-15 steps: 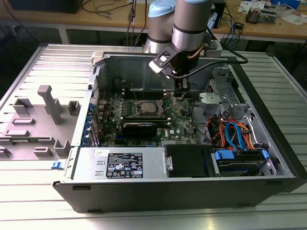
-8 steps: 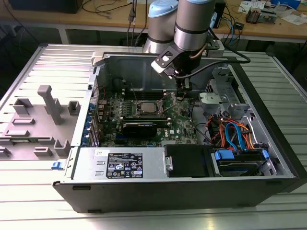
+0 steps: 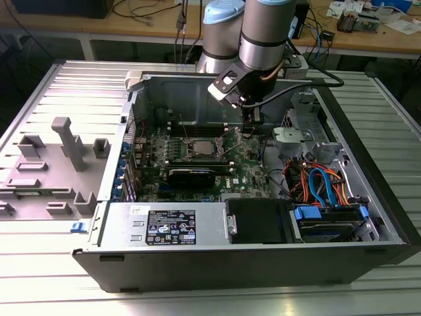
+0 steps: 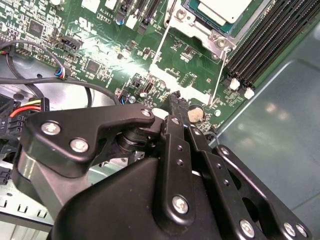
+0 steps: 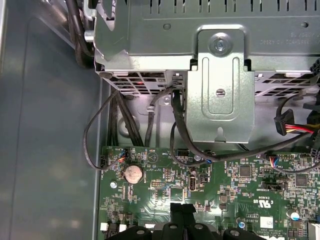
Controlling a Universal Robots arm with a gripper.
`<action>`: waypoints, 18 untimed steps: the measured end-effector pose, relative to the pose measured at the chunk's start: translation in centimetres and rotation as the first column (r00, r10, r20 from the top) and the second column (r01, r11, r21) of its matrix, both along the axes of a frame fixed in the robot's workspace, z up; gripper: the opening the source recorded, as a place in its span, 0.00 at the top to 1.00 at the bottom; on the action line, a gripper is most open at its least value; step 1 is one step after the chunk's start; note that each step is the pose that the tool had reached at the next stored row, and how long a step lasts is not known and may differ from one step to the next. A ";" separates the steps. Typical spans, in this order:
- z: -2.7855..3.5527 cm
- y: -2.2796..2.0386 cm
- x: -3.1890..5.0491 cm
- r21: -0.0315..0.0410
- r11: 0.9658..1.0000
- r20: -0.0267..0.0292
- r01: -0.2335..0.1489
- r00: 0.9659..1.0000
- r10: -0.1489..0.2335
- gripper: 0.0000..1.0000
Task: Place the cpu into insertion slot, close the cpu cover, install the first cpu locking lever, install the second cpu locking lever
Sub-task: 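Close the cpu cover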
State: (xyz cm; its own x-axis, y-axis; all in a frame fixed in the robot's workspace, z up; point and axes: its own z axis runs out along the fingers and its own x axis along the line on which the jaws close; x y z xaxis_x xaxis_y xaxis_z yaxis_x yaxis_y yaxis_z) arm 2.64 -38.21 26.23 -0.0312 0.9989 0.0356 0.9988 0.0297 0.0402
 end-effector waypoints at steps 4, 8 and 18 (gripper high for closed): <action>0.00 0.00 0.01 0.000 1.000 0.000 0.000 1.000 0.000 0.89; 0.00 0.00 0.03 0.000 1.000 0.000 0.000 1.000 0.000 0.89; -0.18 0.00 1.28 0.001 1.000 -0.009 0.000 1.000 0.000 0.89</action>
State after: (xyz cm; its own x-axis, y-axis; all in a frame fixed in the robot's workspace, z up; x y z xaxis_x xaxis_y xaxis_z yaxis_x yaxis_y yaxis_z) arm 3.92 -38.20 26.05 -0.0309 0.9988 0.0372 0.9991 0.0297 0.0316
